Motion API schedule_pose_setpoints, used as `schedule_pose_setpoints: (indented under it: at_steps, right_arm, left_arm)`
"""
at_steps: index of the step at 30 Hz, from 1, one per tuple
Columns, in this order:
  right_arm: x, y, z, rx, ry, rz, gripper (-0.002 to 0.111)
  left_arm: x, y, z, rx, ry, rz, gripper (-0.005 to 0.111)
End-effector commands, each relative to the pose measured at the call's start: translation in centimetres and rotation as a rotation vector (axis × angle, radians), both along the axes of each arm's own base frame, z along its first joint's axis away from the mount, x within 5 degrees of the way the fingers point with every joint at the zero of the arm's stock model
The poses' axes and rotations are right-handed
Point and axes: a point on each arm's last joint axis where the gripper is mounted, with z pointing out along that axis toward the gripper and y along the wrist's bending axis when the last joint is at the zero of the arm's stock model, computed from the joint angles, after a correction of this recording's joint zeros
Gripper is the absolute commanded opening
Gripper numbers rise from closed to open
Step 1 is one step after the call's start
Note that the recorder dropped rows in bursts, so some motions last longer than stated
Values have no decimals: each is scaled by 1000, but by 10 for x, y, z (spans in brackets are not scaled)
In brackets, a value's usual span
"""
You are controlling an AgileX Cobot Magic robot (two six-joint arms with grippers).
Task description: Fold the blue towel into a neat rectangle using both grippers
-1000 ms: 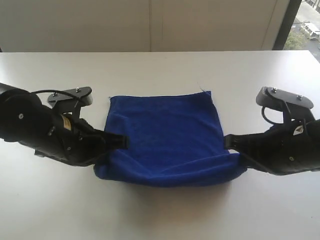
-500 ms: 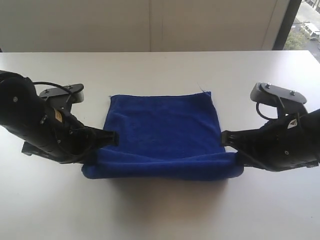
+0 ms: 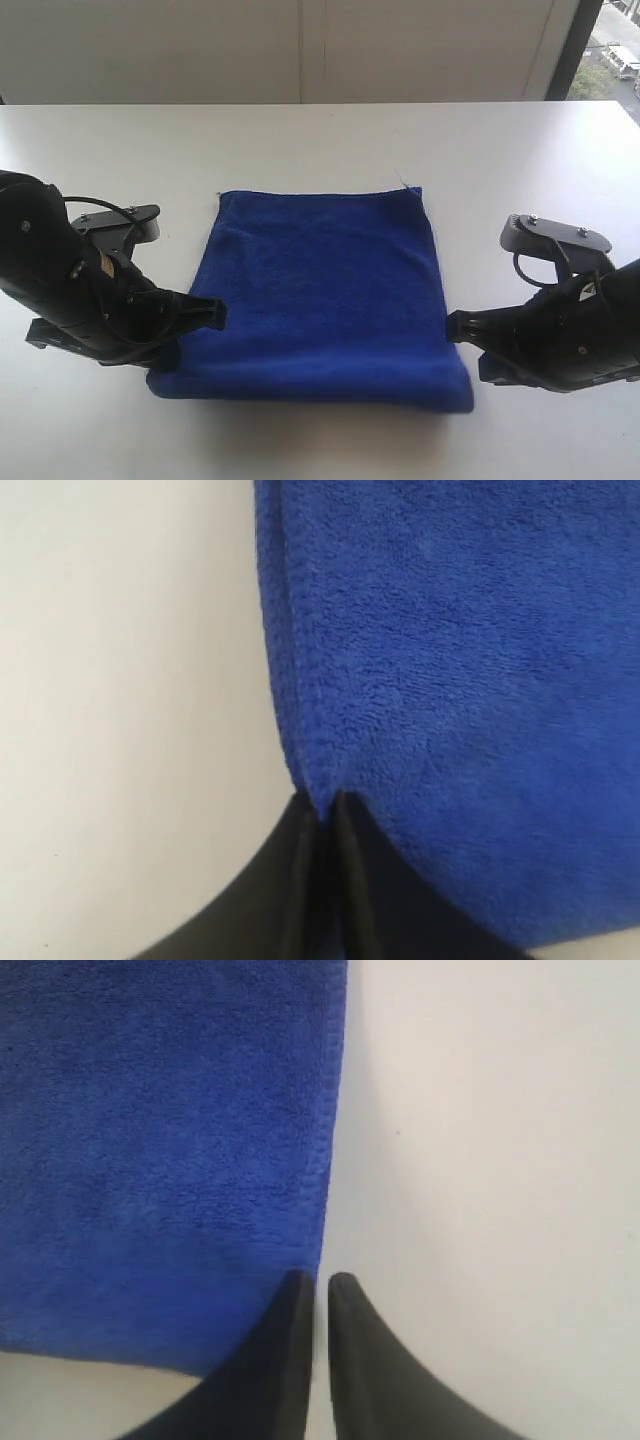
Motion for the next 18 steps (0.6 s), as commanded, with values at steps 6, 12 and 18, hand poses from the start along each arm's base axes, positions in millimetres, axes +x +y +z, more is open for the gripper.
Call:
schedule_pose_setpoints:
  at_steps: [6,12,18]
  right_arm:
    - [2,-1,-4,-16,-7,11,37]
    - [-2,1,-1,-14,13,56,37]
    - [-9,4,1,27,65,63,37]
  left_arm:
    - [-3,1,-2,13,8,-27,64]
    - [-4,1,1,11,-5,-45,64]
    - [-13,5,3,46,52,-96,64]
